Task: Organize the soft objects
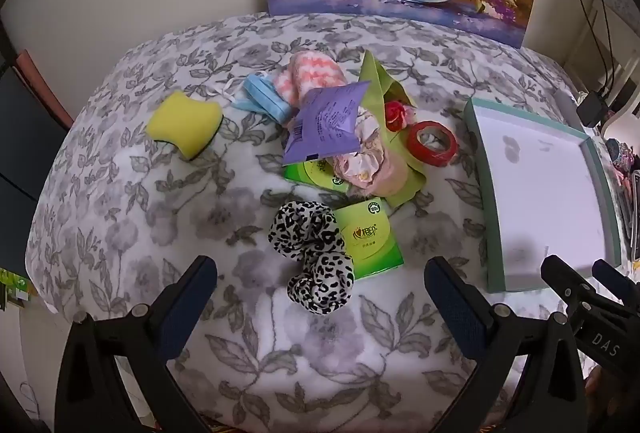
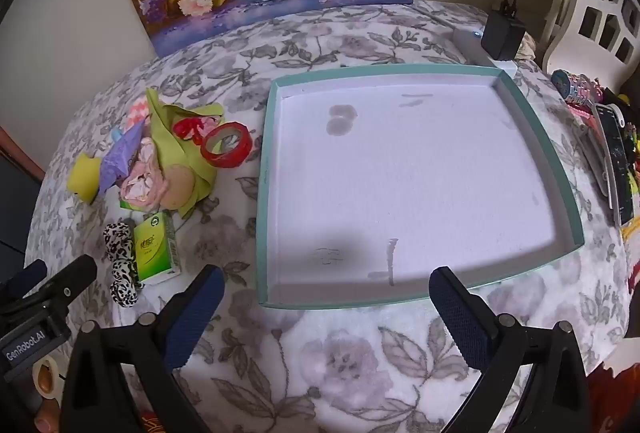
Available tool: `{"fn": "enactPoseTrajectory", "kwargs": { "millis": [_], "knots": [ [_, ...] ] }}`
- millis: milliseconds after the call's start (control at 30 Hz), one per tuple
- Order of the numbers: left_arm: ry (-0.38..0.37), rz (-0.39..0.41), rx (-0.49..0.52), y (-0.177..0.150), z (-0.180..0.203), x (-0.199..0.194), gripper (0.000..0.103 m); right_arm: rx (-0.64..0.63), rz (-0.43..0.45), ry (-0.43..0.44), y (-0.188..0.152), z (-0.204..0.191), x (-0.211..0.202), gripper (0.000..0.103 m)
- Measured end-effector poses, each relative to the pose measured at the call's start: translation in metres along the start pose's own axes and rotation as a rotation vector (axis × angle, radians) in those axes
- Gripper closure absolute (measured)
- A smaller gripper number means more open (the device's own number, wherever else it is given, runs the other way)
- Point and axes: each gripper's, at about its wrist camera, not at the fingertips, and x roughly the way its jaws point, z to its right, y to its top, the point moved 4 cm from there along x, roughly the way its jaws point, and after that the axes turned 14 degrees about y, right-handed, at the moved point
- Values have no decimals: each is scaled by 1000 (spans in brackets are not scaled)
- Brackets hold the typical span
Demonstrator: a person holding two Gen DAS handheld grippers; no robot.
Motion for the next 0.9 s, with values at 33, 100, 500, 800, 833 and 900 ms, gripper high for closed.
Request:
{"fn": "enactPoseTrajectory", "kwargs": {
  "millis": [33, 100, 500, 800, 833, 900],
  "knots": [
    [-2, 2, 0, 0, 0, 0, 0, 0, 0, -1, 0, 0, 0, 0],
    [-4, 7, 1, 1, 0, -1, 0, -2, -1, 0, 0, -1, 0, 0],
    [5, 0, 0, 0, -1, -1, 0, -7, 0, -12, 0, 0, 0, 0],
    [9, -7, -1, -9, -8, 2, 0, -2, -8, -24, -1, 3, 0, 0],
    [9, -8, -1, -9, -8, 2, 0, -1, -7, -24, -1, 3, 0, 0],
    [9, -8, 0, -9, -8, 2, 0, -1, -8, -25, -1, 4, 0, 0]
  ]
}}
